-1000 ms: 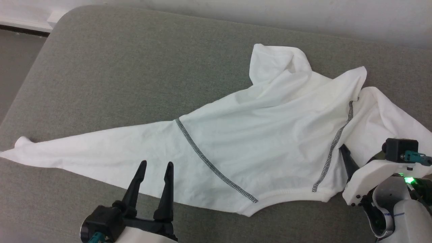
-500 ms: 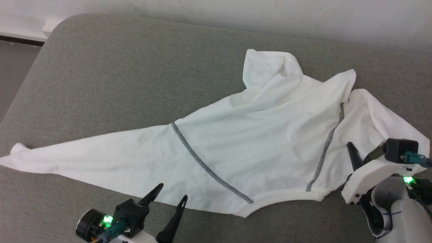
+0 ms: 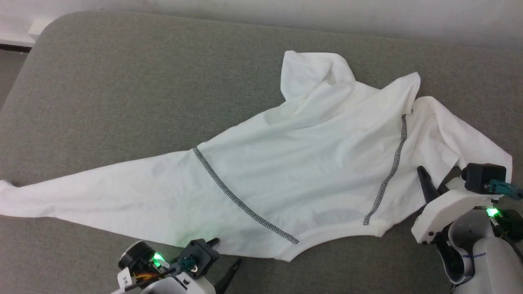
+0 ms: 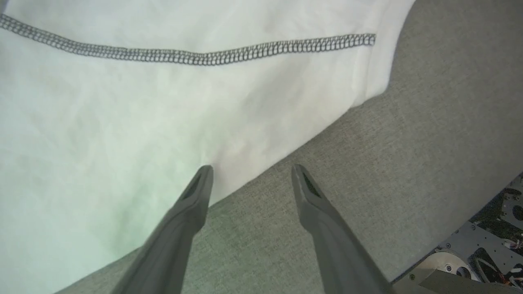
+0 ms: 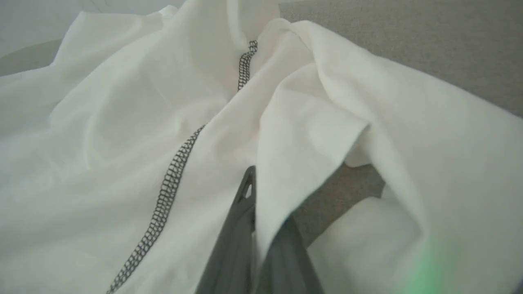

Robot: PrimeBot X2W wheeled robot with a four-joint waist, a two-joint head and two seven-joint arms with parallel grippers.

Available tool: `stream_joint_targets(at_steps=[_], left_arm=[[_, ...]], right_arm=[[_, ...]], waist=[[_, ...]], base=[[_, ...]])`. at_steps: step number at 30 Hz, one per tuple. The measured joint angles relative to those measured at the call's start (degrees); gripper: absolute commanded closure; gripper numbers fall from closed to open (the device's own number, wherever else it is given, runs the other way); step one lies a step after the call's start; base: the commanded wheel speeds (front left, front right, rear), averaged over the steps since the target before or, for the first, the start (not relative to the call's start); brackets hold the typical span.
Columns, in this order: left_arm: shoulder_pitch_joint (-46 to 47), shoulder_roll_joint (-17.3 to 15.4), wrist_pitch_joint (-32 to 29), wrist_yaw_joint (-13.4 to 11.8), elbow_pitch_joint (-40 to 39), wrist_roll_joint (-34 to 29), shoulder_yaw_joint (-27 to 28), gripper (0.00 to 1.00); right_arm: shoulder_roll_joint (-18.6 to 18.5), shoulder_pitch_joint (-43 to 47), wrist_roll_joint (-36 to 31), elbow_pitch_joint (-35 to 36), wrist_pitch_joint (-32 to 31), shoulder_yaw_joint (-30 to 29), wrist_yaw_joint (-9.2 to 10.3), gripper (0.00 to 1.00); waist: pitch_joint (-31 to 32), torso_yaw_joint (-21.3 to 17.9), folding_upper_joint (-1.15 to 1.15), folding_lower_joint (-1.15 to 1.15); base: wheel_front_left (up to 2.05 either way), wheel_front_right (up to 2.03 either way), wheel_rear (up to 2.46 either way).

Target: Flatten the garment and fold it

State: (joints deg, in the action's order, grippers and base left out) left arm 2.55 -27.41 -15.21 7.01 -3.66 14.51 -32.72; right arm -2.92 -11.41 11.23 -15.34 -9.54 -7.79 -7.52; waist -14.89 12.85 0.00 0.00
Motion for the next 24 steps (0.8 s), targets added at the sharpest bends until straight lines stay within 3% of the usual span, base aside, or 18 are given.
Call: stream_joint_targets(at_steps=[10, 11, 12, 18, 24], left_arm=[[6.5, 1.4, 3.6, 0.1, 9.2, -2.2, -2.6, 0.00], [7.0, 1.8, 4.2, 0.1, 10.2, -2.2, -2.8, 0.36], [7.4, 2.2, 5.0, 0.1, 11.0, -1.9, -2.8, 1.00], [8.9, 4.3, 9.3, -0.1, 14.6, 0.0, -1.5, 1.00], [7.5, 5.9, 15.6, -3.8, 13.1, 4.7, 3.9, 1.00]], right_arm=[[0.1, 0.0, 0.0, 2.1, -1.0, 0.1, -0.01, 1.00], [0.1, 0.0, 0.0, 2.3, -1.1, 0.1, -0.01, 1.00], [0.1, 0.0, 0.0, 2.5, -1.1, 0.1, -0.01, 1.00], [0.1, 0.1, 0.9, 3.2, -1.3, 0.2, -0.01, 1.00], [0.1, 1.1, 3.4, 4.3, 1.4, 1.2, -0.01, 1.00]], waist=[[-1.0, -1.3, 0.00, -0.01], [-1.0, -1.4, 0.00, -0.01], [-1.0, -1.5, 0.00, -0.01], [-0.3, -1.8, 0.00, 0.00], [1.9, -1.8, 0.00, 0.00]], base=[[0.00, 0.00, 0.00], [0.00, 0.00, 0.00], [0.00, 0.00, 0.00], [0.00, 0.00, 0.00], [0.00, 0.00, 0.00]])
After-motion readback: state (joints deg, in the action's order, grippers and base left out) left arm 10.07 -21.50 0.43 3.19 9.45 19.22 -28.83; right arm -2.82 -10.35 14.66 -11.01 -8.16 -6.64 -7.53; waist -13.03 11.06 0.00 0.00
